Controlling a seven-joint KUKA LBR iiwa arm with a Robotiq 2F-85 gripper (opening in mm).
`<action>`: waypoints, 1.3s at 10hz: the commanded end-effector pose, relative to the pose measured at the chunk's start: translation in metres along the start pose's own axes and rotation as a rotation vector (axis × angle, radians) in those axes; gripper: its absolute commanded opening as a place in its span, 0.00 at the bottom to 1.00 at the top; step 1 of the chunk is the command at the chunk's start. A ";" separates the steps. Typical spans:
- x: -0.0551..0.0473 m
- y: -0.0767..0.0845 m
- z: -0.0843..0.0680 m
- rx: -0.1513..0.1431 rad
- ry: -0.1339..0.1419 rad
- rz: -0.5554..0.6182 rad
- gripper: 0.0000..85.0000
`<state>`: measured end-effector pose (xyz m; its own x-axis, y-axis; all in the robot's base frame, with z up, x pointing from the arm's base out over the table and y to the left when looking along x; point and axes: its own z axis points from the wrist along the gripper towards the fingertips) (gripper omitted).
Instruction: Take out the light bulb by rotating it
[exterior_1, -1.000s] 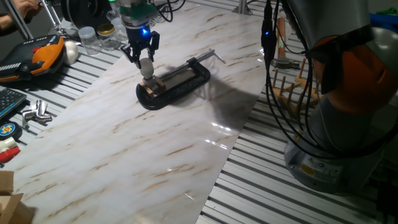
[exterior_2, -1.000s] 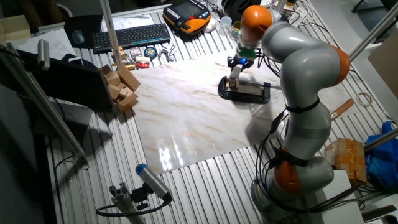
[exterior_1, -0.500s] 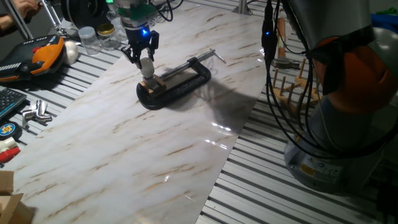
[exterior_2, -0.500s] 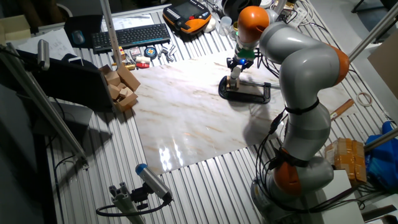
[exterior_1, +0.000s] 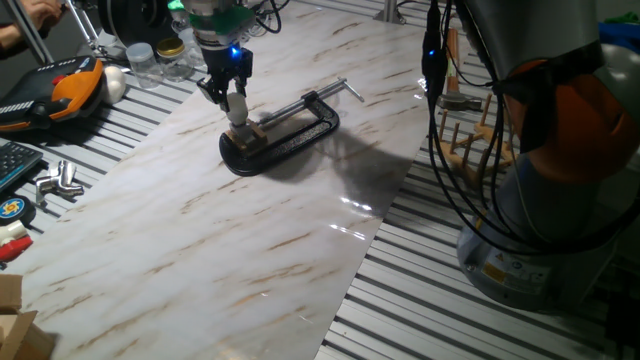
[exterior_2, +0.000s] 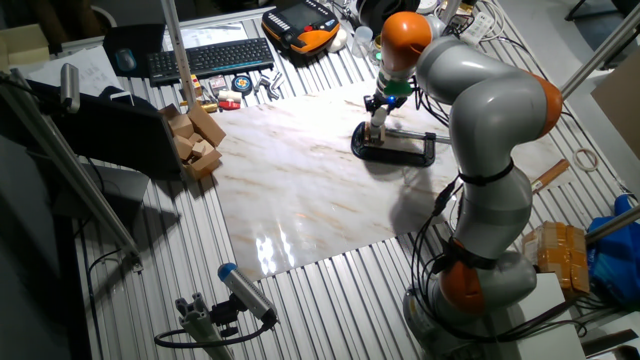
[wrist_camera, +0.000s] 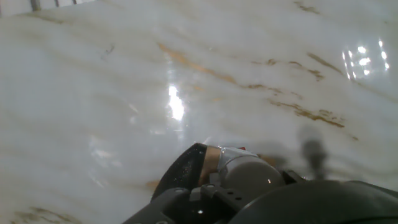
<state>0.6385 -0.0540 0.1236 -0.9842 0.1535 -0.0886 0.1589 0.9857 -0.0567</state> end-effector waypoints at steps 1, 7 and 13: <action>0.000 0.000 0.000 -0.003 -0.004 -0.087 0.00; 0.000 0.000 0.000 -0.028 0.017 -0.335 0.00; 0.000 0.001 0.000 -0.034 -0.001 -0.546 0.00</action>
<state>0.6380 -0.0530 0.1235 -0.9568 -0.2855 -0.0556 -0.2820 0.9573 -0.0639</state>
